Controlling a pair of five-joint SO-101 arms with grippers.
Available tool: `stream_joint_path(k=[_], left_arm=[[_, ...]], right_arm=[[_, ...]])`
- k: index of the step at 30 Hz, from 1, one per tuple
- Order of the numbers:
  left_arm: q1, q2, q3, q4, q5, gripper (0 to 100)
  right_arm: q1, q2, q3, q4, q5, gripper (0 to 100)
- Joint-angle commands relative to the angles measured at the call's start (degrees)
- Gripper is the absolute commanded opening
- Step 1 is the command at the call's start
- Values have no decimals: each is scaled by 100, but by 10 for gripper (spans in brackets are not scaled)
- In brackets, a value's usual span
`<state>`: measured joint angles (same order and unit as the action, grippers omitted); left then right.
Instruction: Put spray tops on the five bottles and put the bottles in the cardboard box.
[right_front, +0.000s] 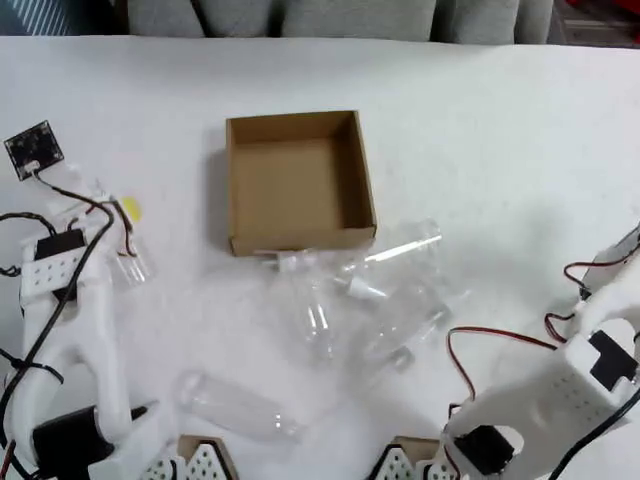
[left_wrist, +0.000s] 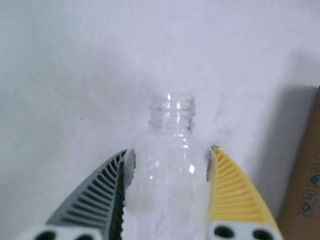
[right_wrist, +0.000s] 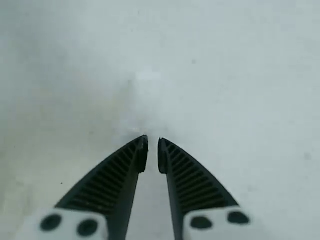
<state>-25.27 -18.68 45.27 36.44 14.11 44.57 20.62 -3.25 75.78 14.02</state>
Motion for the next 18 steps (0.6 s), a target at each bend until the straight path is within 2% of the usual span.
stream_joint_path(k=[1, 7, 9, 14, 18], left_arm=[[66, -286, -44, -167, -53, 31], [66, -286, -44, -167, -53, 31], [66, -286, -44, -167, -53, 31], [66, -286, -35, -167, -53, 31], [66, -286, -26, -167, -53, 31]], right_arm=[[-57, -611, -88, 347, -62, 17], [-57, -1578, 1020, -303, -97, 19], [-57, -1771, 1336, -611, -316, 22], [-286, -1710, 1521, -875, -686, 118], [-549, -1525, 1503, -954, -695, 117]])
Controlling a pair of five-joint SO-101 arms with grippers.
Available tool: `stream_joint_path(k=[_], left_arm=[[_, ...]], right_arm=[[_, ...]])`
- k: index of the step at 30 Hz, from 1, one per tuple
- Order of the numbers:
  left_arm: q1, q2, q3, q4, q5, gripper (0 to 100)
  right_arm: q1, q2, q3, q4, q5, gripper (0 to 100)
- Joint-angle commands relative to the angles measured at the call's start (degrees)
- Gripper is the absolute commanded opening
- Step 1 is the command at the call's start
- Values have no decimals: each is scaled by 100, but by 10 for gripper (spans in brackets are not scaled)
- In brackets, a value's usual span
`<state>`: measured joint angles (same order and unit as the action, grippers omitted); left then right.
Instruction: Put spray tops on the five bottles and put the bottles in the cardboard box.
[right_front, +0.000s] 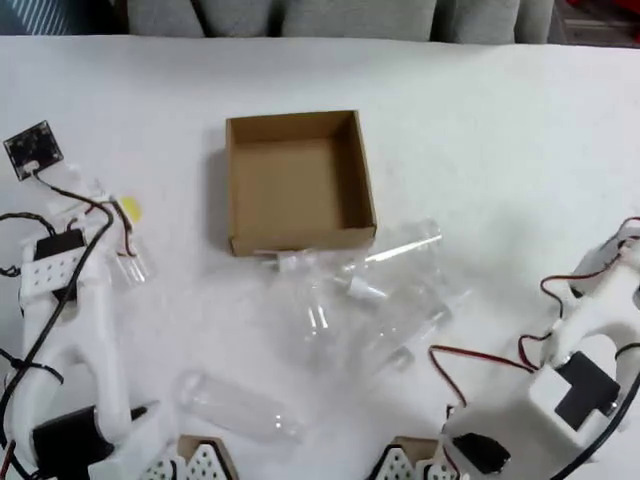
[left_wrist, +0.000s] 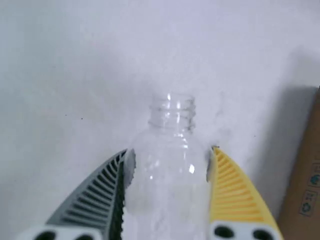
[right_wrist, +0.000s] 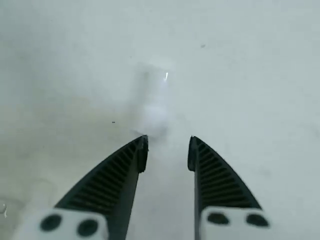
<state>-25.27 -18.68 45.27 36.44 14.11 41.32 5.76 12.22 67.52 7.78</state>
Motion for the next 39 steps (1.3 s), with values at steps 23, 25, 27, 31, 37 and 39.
stream_joint_path(k=[23, 25, 27, 31, 37, 39], left_arm=[[66, -286, -26, -167, -53, 31], [66, -286, -26, -167, -53, 31], [66, -286, -26, -167, -53, 31], [66, -286, -26, -167, -53, 31], [75, -286, -26, -185, -211, 31], [154, -277, -9, -281, -325, 28]], right_arm=[[-163, 998, -44, -857, -281, 120], [-163, 998, -44, -857, -281, 120], [-163, 998, -44, -857, -281, 118], [-163, 1086, -114, -857, -88, 87], [-101, 1086, -492, -514, 193, 14], [-40, 954, -782, -75, 193, 17]])
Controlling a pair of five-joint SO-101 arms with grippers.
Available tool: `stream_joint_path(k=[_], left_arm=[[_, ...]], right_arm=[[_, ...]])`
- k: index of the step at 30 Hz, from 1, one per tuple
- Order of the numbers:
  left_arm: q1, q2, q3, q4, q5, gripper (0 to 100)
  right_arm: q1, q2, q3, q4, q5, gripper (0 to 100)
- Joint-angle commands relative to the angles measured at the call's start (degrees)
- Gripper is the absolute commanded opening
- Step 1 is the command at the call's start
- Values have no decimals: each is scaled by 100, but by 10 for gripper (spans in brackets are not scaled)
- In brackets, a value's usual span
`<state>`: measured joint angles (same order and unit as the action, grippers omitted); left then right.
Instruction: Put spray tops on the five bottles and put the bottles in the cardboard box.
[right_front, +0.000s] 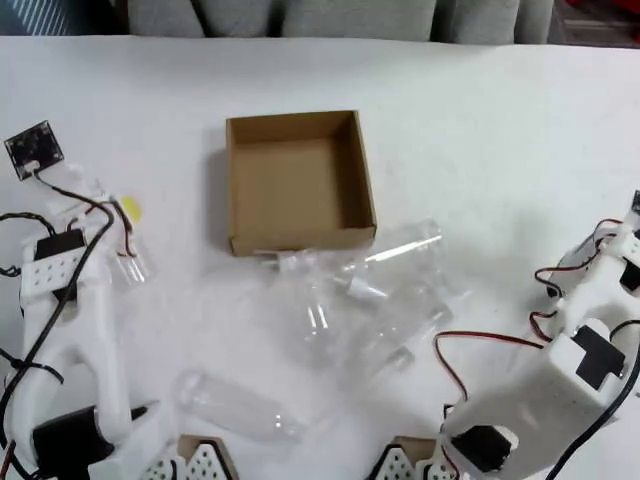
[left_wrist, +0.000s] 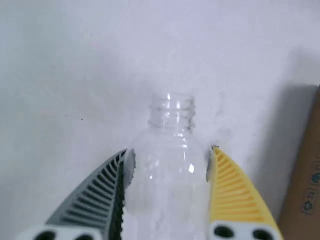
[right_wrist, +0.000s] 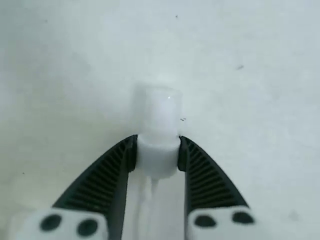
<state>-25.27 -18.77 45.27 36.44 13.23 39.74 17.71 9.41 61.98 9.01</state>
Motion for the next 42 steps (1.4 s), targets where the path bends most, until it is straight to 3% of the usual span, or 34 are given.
stream_joint_path(k=[1, 10, 17, 23, 28, 36, 42], left_arm=[[207, -268, 0, -281, -264, 28], [760, -418, -132, -185, -255, 28], [1138, -1587, -167, 431, -264, 29], [1657, -3081, 35, 457, -273, 28], [2475, -4048, 202, 246, -246, 28], [3758, -5200, 1512, -809, -273, 29], [3943, -6281, 2673, -1591, -281, 28]], right_arm=[[136, -338, -651, 708, 70, 17], [154, -1798, -1020, 1965, 70, 16], [84, -3196, -316, 2264, 79, 16], [-409, -4374, 888, 1701, 79, 18], [-804, -5086, 1354, 963, 79, 18], [-1578, -5675, 1758, -778, 26, 18], [-1903, -6360, 2180, -2273, 18, 17]])
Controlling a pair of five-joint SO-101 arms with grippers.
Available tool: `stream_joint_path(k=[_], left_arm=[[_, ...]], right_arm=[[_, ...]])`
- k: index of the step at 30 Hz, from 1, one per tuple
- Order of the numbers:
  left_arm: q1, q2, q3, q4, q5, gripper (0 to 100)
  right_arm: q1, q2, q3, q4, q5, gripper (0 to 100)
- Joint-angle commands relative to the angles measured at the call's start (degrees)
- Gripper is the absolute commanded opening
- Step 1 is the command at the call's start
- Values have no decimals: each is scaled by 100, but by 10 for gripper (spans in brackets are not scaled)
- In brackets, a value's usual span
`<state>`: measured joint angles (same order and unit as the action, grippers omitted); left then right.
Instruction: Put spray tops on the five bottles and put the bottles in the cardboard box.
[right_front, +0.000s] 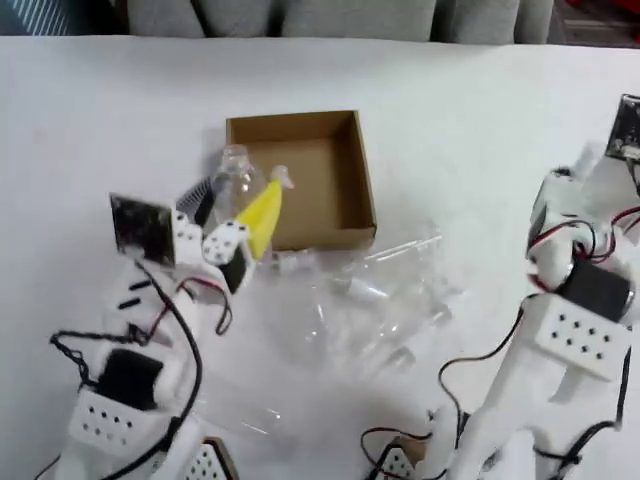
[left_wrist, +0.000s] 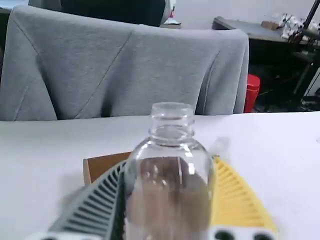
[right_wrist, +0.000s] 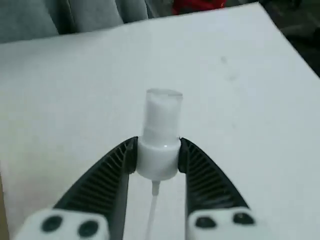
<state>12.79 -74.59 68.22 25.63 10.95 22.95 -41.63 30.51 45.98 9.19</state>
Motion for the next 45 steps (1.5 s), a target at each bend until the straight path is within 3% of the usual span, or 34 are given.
stream_joint_path(k=[1, 8, 13, 19, 23, 28, 36, 45], left_arm=[[136, -840, 475, -501, -53, 28], [207, -1226, 1020, -545, -53, 28], [356, -1235, 1301, -580, -53, 30], [347, -1244, 2040, -1662, -53, 31], [347, -1244, 2567, -2532, -53, 28], [347, -1244, 2848, -2980, -53, 28], [356, -1235, 2910, -2945, -53, 27], [532, -1218, 2910, -2629, -220, 27]], right_arm=[[-303, -558, 176, -901, 0, 16], [-1253, -1543, 677, -2457, 0, 16], [-2369, -2070, 668, -3407, 0, 15], [-3626, -1921, 589, -4453, 44, 15], [-4084, -1560, 167, -4488, 44, 15], [-4532, -831, -589, -4505, 26, 15], [-5525, -84, -818, -4488, 9, 15], [-5930, 338, -826, -4479, 0, 15]])
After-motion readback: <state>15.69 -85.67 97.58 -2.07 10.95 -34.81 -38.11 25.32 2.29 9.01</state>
